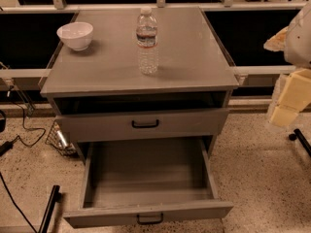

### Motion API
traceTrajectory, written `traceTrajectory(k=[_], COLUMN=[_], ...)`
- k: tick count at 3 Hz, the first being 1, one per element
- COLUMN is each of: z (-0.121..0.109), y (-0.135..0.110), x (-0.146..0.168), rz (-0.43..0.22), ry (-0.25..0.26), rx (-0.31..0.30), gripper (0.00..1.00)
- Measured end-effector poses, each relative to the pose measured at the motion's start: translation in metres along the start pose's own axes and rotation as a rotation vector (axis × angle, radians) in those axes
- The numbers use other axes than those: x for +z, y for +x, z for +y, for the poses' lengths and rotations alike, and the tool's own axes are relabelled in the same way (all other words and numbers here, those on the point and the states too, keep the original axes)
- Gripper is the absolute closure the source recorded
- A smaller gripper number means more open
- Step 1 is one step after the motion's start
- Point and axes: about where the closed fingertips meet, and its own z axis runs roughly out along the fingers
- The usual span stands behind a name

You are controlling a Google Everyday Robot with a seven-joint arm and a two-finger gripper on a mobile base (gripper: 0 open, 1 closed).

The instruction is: Place water bottle into middle drawer

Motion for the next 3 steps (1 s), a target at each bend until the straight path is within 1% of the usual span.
traceTrajectory(k=[1,2,3], z=[-0.014,-0.030,-0.055], y=[-0.015,-0.031,-0.057], x=[0.011,0.025,0.049], rz=[-0.025,-0.068,-0.167], ry=[0.020,0.019,-0.010], rx=[0.015,0.043,0.117], gripper=[0.00,0.00,0.00])
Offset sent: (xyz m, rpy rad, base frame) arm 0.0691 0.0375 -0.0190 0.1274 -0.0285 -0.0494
